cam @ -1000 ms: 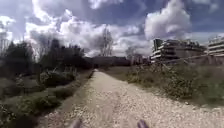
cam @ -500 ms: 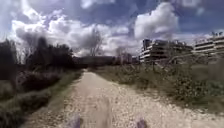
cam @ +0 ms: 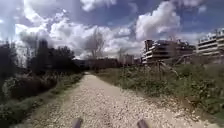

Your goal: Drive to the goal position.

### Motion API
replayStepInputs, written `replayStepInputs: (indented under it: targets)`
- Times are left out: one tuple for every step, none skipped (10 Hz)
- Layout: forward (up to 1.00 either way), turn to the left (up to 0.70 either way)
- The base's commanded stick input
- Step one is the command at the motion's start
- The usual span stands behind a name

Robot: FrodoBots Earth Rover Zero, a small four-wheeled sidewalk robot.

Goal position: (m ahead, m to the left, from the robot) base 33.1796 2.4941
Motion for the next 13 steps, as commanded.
replayStepInputs:
  targets:
    - [1.00,0.27]
    - [1.00,0.27]
    - [1.00,0.27]
    - [1.00,0.22]
    - [1.00,0.17]
    - [1.00,0.12]
    - [1.00,0.06]
    - [1.00,0.01]
    - [1.00,0.00]
    - [1.00,0.00]
    - [1.00,0.00]
    - [1.00,0.00]
    - [1.00,0.00]
